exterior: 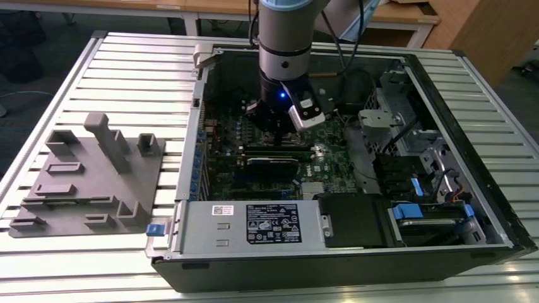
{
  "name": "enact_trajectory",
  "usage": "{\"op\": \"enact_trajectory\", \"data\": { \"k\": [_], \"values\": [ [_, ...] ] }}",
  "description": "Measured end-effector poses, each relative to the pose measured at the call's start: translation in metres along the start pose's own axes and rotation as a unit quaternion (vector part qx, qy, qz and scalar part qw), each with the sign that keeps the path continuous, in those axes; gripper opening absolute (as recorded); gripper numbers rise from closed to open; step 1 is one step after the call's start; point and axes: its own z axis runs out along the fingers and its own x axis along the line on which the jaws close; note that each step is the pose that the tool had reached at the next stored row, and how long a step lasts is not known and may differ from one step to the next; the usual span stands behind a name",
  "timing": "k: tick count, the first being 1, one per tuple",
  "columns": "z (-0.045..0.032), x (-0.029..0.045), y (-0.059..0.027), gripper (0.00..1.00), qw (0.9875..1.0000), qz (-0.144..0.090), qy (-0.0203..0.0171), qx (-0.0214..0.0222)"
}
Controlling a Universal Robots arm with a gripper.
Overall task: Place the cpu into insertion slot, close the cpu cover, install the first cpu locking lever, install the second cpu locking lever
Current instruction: 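Install the second cpu locking lever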
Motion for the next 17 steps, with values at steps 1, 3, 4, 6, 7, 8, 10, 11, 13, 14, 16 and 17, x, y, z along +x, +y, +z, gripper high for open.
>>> {"op": "enact_trajectory", "data": {
  "k": [1, 3, 4, 6, 7, 8, 10, 11, 13, 14, 16, 17],
  "values": [
    [0.0004, 0.0010, -0.0001, 0.11, 1.0000, 0.000, 0.0000, 0.0001],
    [0.0011, 0.0030, -0.0003, 0.11, 1.0000, 0.001, 0.0000, 0.0000],
    [0.0014, 0.0042, -0.0003, 0.11, 1.0000, 0.001, 0.0000, 0.0000],
    [0.0018, 0.0077, -0.0006, 0.11, 1.0000, 0.002, 0.0000, 0.0001],
    [0.0019, 0.0095, -0.0008, 0.11, 1.0000, 0.002, 0.0000, 0.0001],
    [0.0020, 0.0114, -0.0009, 0.11, 1.0000, 0.002, -0.0001, 0.0000],
    [0.0021, 0.0144, -0.0010, 0.11, 1.0000, 0.002, -0.0001, 0.0000],
    [0.0021, 0.0156, -0.0010, 0.11, 1.0000, 0.002, -0.0002, 0.0000],
    [0.0020, 0.0176, -0.0008, 0.11, 1.0000, 0.003, -0.0003, 0.0000],
    [0.0020, 0.0183, -0.0006, 0.11, 1.0000, 0.003, -0.0003, -0.0001],
    [0.0020, 0.0198, 0.0001, 0.11, 1.0000, 0.003, -0.0004, -0.0004],
    [0.0020, 0.0207, 0.0004, 0.11, 1.0000, 0.004, -0.0005, -0.0006]
  ]
}}
